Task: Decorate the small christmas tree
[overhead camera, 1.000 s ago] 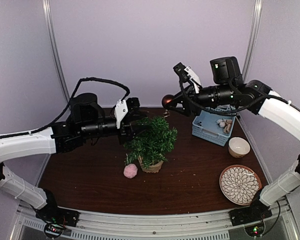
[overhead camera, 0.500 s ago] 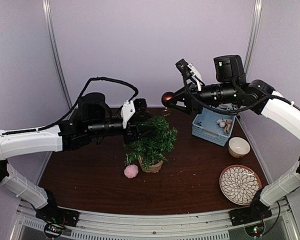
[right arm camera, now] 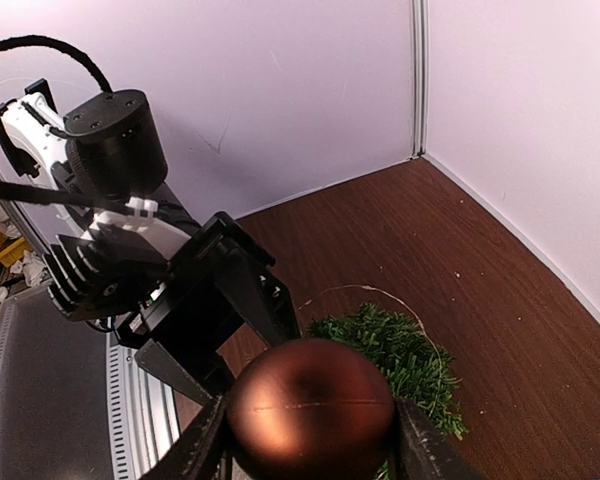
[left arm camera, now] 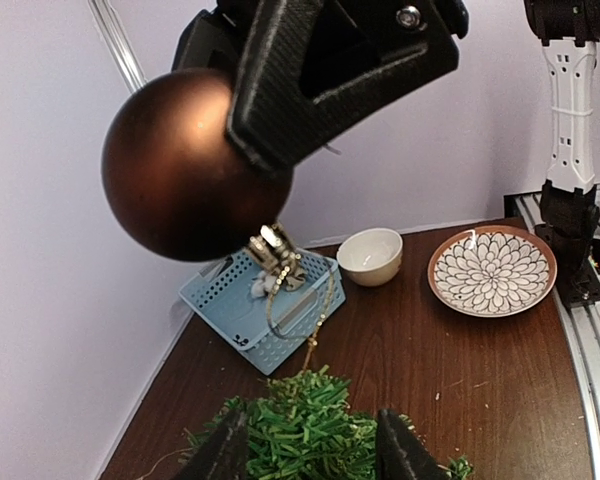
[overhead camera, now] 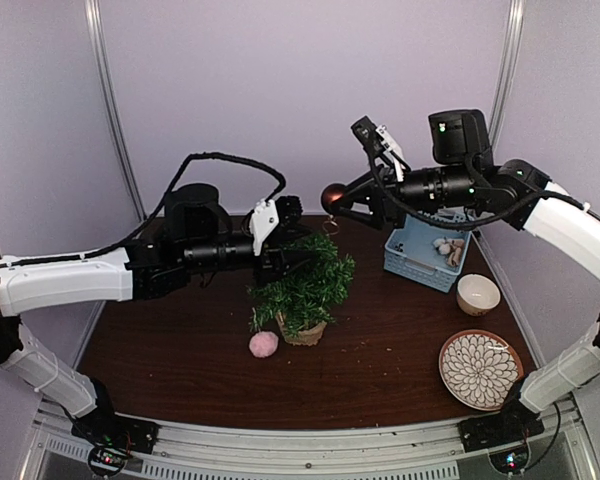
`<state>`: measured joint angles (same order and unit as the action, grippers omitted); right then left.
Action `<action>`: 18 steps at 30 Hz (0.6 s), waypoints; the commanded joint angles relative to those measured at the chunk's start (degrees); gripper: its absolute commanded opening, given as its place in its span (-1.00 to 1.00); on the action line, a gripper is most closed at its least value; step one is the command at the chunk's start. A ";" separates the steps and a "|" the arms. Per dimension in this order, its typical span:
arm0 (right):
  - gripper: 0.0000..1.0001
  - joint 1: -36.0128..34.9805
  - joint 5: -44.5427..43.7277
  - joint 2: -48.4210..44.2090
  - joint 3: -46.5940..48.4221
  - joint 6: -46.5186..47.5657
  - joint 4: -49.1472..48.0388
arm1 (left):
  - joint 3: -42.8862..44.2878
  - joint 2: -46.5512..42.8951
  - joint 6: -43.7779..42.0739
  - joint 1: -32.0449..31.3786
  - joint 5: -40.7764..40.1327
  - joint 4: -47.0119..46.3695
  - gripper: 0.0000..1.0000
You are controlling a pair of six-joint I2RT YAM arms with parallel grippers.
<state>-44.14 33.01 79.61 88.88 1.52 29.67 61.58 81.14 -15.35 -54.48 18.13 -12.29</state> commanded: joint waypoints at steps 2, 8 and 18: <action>-0.24 -0.41 0.73 -1.76 0.94 -0.38 -1.86 | 1.52 0.30 0.99 -0.38 1.90 -3.70 -0.21; -0.24 -0.52 1.08 -1.74 1.05 -0.46 -1.98 | 1.64 1.66 1.84 -0.41 1.30 -4.95 -0.28; -0.24 -0.68 2.11 -1.79 0.35 -0.85 -2.51 | 2.07 2.59 2.51 -0.43 0.91 -6.51 -0.27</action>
<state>-44.38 33.76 79.29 88.88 1.45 28.86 61.58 83.35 -13.85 -54.50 18.87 -14.57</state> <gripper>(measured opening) 0.504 0.371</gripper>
